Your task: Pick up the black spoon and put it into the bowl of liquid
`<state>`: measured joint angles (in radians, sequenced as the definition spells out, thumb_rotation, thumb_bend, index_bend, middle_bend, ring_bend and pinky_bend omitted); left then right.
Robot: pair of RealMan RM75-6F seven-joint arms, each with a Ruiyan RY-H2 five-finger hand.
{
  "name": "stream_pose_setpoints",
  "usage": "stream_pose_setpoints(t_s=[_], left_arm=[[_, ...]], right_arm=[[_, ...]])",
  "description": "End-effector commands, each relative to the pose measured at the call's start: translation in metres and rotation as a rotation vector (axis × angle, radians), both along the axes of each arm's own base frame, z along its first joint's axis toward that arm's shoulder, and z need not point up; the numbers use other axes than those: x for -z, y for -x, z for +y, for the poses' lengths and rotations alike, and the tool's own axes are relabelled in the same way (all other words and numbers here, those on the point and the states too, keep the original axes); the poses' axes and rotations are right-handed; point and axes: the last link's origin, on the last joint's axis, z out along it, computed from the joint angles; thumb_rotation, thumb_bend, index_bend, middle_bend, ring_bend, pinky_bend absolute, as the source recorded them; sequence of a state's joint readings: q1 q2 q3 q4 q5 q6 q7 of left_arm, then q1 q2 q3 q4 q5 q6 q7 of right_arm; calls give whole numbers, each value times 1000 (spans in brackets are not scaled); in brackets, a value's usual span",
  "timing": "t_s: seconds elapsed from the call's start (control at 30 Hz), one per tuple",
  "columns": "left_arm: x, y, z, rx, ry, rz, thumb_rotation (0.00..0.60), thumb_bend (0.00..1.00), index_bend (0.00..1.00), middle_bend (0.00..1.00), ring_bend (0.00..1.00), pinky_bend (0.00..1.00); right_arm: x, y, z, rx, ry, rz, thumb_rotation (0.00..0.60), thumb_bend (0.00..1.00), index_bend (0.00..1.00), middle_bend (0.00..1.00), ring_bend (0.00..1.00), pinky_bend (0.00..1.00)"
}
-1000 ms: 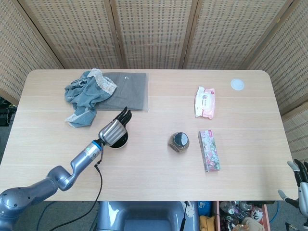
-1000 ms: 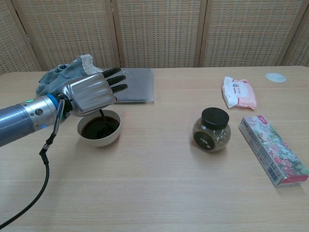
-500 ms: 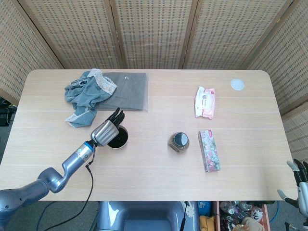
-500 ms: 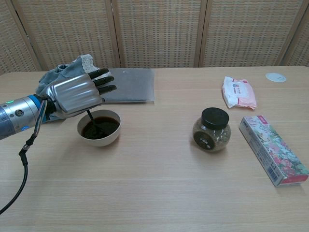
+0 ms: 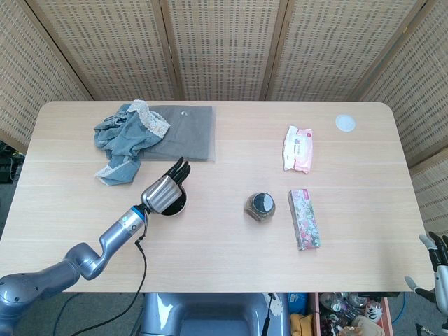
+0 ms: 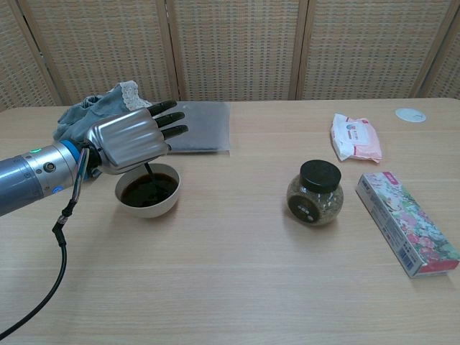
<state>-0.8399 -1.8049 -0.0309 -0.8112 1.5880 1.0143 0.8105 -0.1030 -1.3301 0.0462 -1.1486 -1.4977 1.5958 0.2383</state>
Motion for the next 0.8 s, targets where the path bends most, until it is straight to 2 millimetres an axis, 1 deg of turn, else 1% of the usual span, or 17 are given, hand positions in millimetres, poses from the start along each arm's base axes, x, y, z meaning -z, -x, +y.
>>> stream_pose_setpoints(t_s=[0.03, 0.2, 0.27, 0.4, 0.47, 0.57, 0.63, 0.67, 0.73, 0.8], left_arm=[[1, 1, 5, -17, -15, 3, 600, 405, 686, 102, 0, 0], [-3, 11, 6, -44, -26, 6, 600, 406, 686, 102, 0, 0], [-9, 21, 5, -67, -28, -5, 600, 405, 686, 102, 0, 0], [-13, 24, 4, -75, -32, -21, 600, 405, 686, 93, 0, 0], [-15, 25, 4, -83, -34, -32, 600, 405, 669, 81, 0, 0], [-16, 26, 3, -102, -33, -54, 600, 405, 561, 59, 0, 0], [-16, 26, 2, -107, -31, -58, 600, 405, 439, 43, 0, 0], [-16, 25, 0, -104, -32, -53, 600, 405, 397, 37, 0, 0], [-17, 25, -1, -111, -37, -57, 600, 405, 246, 13, 0, 0], [-18, 24, -3, -124, -38, -67, 600, 404, 143, 1, 0, 0]], right_arm=[[0, 0, 0, 0, 1, 0, 600, 213, 172, 189, 15, 40], [1, -1, 0, -2, -4, 1, 600, 212, 172, 189, 15, 40], [2, -2, -1, -6, -8, 1, 600, 213, 172, 189, 15, 40], [2, -3, -2, -12, -9, 2, 600, 213, 171, 189, 15, 40], [2, -4, -2, -15, -10, 2, 600, 212, 172, 189, 15, 39], [3, -4, -1, -17, -11, 3, 600, 212, 171, 189, 15, 39], [2, -4, -1, -16, -9, 3, 600, 212, 171, 189, 15, 39], [2, -5, 0, -17, -7, 3, 600, 213, 171, 190, 15, 39], [2, -5, 0, -19, -6, 3, 600, 213, 171, 190, 15, 39], [1, -5, 0, -20, -5, 3, 600, 213, 171, 191, 15, 39]])
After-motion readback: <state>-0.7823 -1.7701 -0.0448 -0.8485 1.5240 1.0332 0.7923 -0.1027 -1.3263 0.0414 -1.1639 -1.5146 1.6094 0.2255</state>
